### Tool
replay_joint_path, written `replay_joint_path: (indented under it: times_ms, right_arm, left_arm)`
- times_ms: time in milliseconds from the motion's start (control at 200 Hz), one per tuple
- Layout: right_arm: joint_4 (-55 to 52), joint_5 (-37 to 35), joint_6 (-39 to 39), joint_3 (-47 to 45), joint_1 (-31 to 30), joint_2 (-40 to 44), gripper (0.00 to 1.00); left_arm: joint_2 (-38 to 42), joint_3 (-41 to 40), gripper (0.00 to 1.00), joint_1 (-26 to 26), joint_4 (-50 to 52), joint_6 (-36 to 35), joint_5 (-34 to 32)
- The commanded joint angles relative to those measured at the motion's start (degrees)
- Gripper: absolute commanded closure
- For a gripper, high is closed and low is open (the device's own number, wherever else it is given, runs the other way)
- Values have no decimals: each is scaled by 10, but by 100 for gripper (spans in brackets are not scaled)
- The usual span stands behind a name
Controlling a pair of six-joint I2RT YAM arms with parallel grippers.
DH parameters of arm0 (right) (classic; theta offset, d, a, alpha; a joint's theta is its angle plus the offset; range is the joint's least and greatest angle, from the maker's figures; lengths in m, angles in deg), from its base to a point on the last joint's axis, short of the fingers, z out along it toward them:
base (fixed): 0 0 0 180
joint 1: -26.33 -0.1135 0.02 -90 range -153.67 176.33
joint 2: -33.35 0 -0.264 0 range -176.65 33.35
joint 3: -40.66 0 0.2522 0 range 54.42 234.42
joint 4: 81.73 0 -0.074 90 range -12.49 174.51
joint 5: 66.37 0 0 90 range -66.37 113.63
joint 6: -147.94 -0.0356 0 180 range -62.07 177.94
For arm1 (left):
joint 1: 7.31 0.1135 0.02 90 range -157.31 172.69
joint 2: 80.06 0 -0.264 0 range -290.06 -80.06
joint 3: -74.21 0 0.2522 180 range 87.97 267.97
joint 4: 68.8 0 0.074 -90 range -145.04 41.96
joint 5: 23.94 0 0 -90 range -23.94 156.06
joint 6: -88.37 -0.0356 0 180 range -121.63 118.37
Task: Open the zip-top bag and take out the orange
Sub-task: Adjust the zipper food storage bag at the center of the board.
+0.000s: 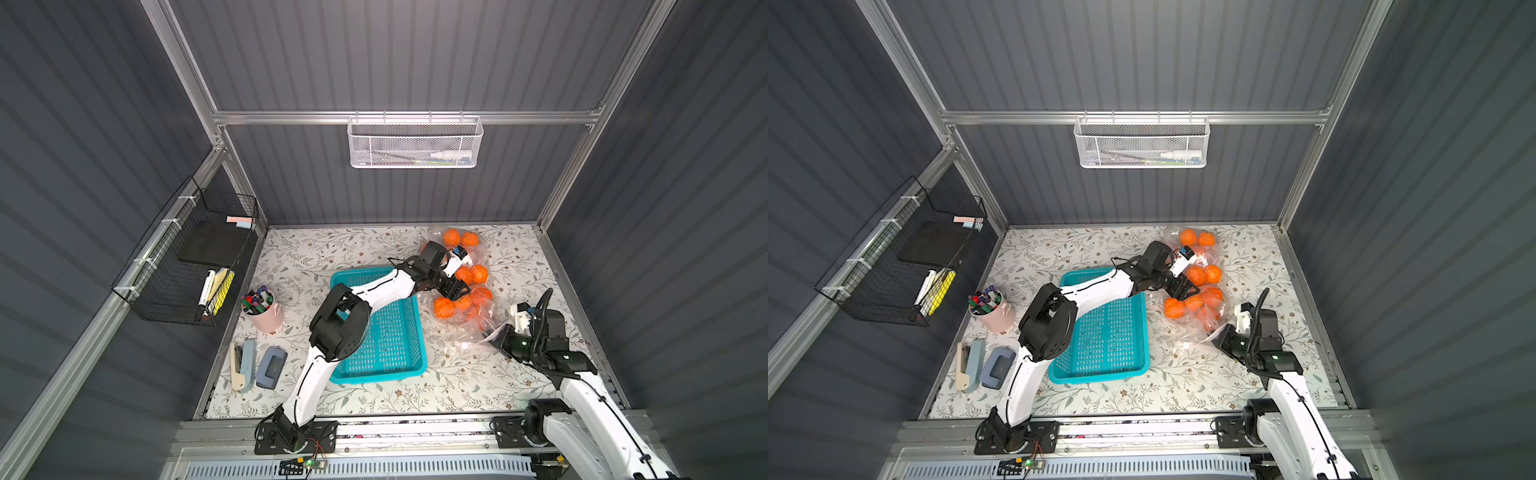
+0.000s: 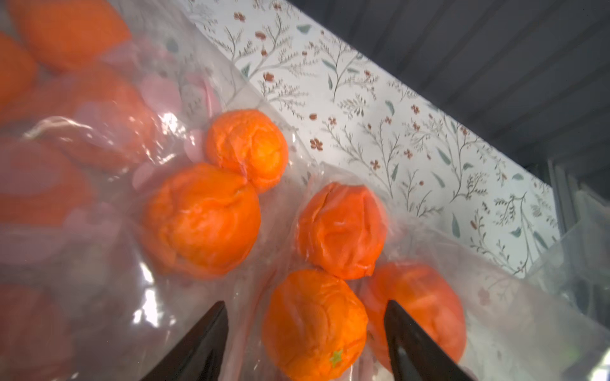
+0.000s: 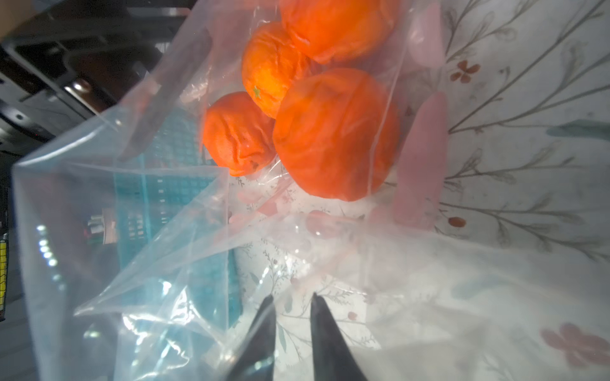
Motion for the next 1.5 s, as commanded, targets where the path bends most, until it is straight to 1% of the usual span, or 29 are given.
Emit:
replay_joint_path:
  times_ms: [0,105,205,275,335,515,620,675,775,855,900,980,1036,1091,1126,1286,1416,1496]
  right_arm:
    - [24,4,15,-24,-3,11,75]
    - [37,3,11,-37,-3,19,75]
    - [41,-2,12,-38,-3,19,75]
    - [41,-3,16,-37,-3,17,75]
    - [36,-3,19,-34,-3,16,75]
    - [33,-7,26,-37,-3,18,74]
    - [34,-4,26,-37,-3,17,73]
    - [33,-3,27,-37,-3,18,72]
    - [34,-4,25,-38,-3,19,72]
    - [35,-4,26,-39,-3,19,72]
    - [35,-5,27,-39,-3,19,72]
    - [35,-6,27,-39,-3,18,72]
    - [34,-7,27,-39,-3,18,72]
    - [35,-8,28,-39,-3,18,72]
    - [35,-10,28,-40,-3,18,72]
    - [37,-14,27,-41,-3,21,72]
    - [37,-14,30,-43,-3,25,72]
    - [41,-13,30,-45,-3,30,72]
  left_arm:
    - [1,-3,24,1,5,-30,24]
    - [-12,-1,30,1,11,-28,59]
    - [-11,-4,40,1,14,-26,87]
    - [-4,-11,43,0,13,-24,111]
    - [2,-21,42,-2,14,-22,132]
    - [14,-53,30,-10,15,-27,137]
    - [10,-47,28,-22,30,-39,106]
    - [7,-44,29,-25,31,-39,97]
    - [4,-40,39,-25,27,-39,92]
    - [1,-36,51,-25,17,-34,90]
    - [0,-35,63,-25,12,-33,91]
    - [3,-34,81,-25,8,-32,91]
    - [10,-36,89,-25,4,-33,86]
    - [20,-39,94,-25,0,-32,81]
    - [27,-40,100,-25,-5,-31,79]
    - [59,-37,100,-25,-4,-18,78]
    - [93,-35,100,-25,-16,-16,51]
    - [112,-39,100,-25,-22,-14,55]
